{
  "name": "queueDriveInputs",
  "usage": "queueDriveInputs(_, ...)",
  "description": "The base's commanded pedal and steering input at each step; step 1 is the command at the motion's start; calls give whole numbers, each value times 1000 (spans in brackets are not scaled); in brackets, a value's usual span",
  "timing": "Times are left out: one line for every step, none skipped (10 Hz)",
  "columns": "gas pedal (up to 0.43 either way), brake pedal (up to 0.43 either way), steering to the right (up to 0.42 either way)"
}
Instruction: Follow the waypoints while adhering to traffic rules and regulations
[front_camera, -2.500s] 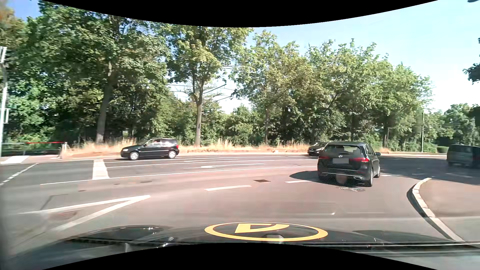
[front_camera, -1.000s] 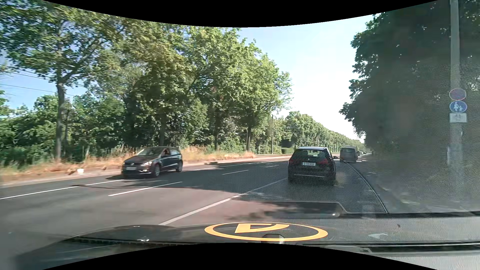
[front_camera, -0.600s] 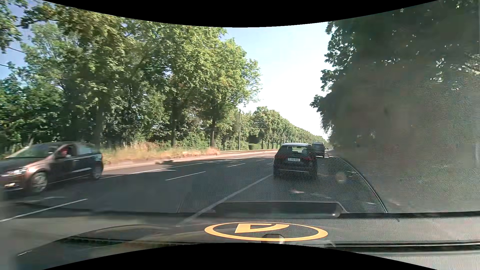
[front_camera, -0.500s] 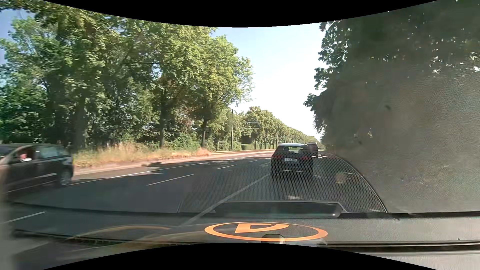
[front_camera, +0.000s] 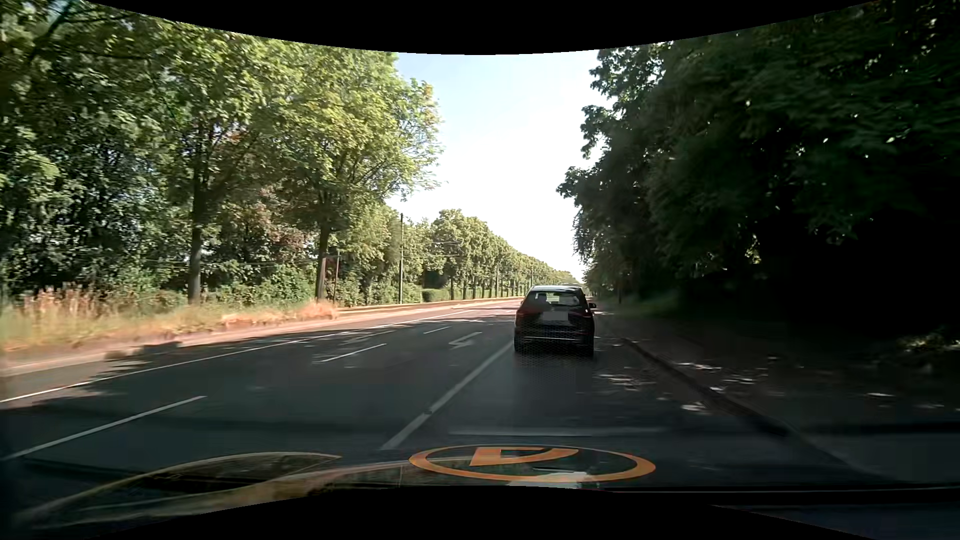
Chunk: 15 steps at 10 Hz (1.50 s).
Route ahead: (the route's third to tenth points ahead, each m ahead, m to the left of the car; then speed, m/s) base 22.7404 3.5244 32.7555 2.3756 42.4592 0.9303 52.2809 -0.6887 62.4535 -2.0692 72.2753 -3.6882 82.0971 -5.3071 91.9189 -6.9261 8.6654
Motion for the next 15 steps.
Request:
queueDriveInputs(240, 0, 91)
queueDriveInputs(228, 0, 81)
queueDriveInputs(220, 0, 73)
queueDriveInputs(220, 0, 67)
queueDriveInputs(220, 0, 65)
queueDriveInputs(220, 0, 53)
queueDriveInputs(228, 0, 36)
queueDriveInputs(228, 0, 26)
queueDriveInputs(240, 0, 20)
queueDriveInputs(240, 0, 9)
queueDriveInputs(248, 0, -2)
queueDriveInputs(268, 0, -3)
queueDriveInputs(268, 0, -3)
queueDriveInputs(268, 0, -2)
queueDriveInputs(268, 0, 1)
